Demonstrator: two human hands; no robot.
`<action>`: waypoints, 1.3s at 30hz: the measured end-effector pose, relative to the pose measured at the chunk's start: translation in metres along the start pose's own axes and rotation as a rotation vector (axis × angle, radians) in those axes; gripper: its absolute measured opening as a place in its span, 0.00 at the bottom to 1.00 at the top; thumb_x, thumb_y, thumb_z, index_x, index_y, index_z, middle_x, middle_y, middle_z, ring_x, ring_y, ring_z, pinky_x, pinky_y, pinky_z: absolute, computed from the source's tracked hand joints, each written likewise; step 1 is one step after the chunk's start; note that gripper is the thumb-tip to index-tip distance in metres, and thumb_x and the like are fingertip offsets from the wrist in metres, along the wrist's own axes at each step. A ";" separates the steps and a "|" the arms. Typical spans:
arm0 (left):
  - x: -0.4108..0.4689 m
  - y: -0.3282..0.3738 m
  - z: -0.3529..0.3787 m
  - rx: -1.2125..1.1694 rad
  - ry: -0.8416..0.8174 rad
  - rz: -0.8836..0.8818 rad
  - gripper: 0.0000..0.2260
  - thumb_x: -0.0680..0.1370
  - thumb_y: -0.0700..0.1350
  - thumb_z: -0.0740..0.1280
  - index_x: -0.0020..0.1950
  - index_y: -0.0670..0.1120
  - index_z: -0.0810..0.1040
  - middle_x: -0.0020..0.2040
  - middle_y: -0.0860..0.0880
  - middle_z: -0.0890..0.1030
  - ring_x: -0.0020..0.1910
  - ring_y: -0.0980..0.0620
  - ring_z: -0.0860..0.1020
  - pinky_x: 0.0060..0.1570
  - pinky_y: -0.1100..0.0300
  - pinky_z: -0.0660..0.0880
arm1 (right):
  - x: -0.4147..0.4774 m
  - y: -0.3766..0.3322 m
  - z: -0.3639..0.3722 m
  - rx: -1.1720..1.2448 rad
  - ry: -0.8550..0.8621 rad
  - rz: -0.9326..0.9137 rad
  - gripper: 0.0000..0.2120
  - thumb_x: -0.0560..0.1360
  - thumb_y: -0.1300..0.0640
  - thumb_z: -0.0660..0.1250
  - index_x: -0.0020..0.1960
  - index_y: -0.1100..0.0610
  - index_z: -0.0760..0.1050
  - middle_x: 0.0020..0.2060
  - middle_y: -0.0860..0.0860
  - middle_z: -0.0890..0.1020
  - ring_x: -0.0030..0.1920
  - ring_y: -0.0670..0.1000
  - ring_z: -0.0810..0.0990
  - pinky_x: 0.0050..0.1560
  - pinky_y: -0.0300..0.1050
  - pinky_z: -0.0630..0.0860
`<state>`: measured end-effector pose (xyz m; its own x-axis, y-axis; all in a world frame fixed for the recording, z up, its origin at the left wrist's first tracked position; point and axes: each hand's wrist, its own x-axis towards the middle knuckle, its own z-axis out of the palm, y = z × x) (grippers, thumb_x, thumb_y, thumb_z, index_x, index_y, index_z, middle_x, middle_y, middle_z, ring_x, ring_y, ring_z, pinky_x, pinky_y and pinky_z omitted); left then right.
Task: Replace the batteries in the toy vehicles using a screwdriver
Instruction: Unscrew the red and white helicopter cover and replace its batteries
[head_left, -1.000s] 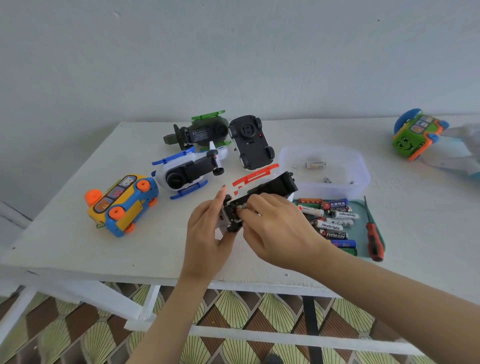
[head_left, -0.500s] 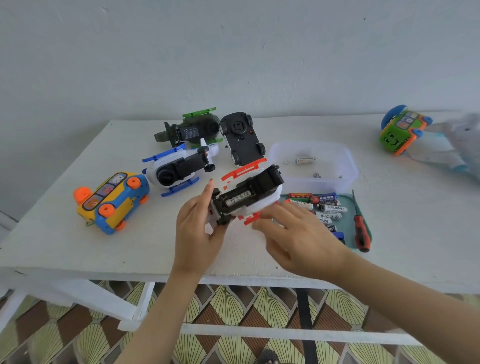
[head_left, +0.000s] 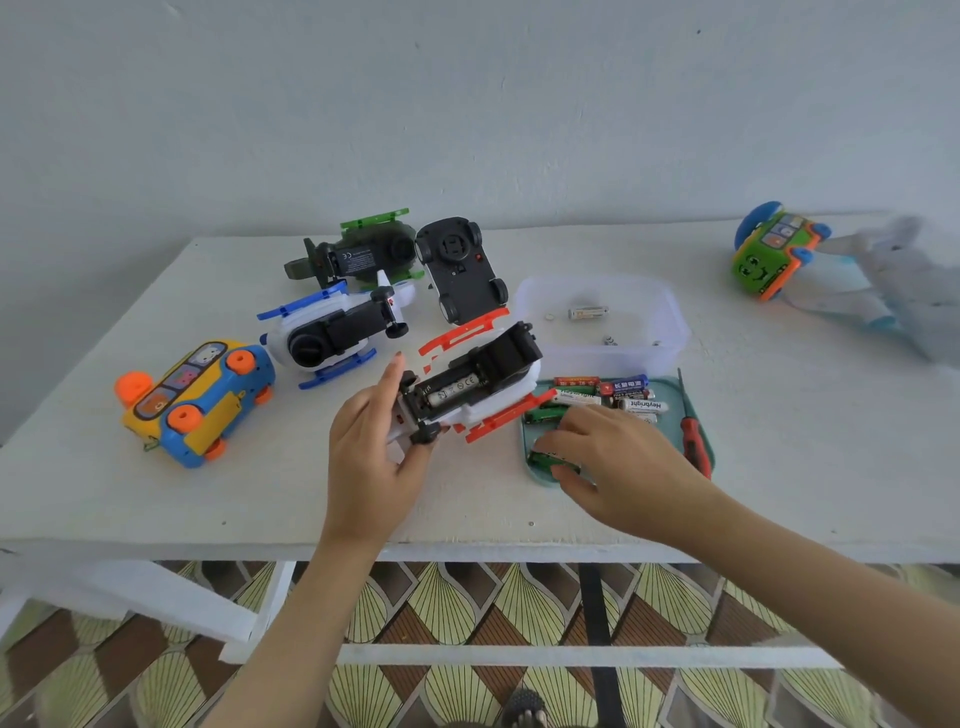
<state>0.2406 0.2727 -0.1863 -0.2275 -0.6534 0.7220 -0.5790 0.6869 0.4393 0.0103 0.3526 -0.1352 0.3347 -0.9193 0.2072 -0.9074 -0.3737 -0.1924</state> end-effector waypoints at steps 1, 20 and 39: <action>0.000 0.001 -0.001 -0.001 -0.002 -0.007 0.29 0.75 0.48 0.66 0.73 0.40 0.62 0.56 0.39 0.79 0.58 0.48 0.73 0.62 0.63 0.66 | 0.002 -0.002 0.001 -0.007 -0.008 -0.012 0.09 0.69 0.59 0.68 0.48 0.55 0.82 0.36 0.50 0.78 0.37 0.51 0.77 0.36 0.45 0.77; 0.001 -0.001 0.000 0.016 0.000 -0.014 0.29 0.75 0.51 0.66 0.73 0.43 0.62 0.56 0.40 0.80 0.57 0.49 0.73 0.64 0.69 0.62 | 0.021 -0.034 -0.006 0.107 0.369 -0.363 0.05 0.75 0.67 0.67 0.50 0.65 0.80 0.45 0.56 0.82 0.43 0.55 0.80 0.43 0.47 0.78; 0.000 -0.007 0.003 -0.001 0.015 0.016 0.30 0.74 0.49 0.68 0.73 0.43 0.62 0.55 0.42 0.79 0.57 0.49 0.73 0.65 0.69 0.63 | 0.074 -0.029 0.005 0.005 0.294 -0.432 0.08 0.69 0.72 0.71 0.46 0.64 0.79 0.37 0.56 0.82 0.35 0.56 0.80 0.35 0.49 0.78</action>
<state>0.2428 0.2668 -0.1910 -0.2251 -0.6374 0.7369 -0.5744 0.6977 0.4280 0.0632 0.2949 -0.1194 0.5923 -0.6077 0.5291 -0.7005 -0.7128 -0.0344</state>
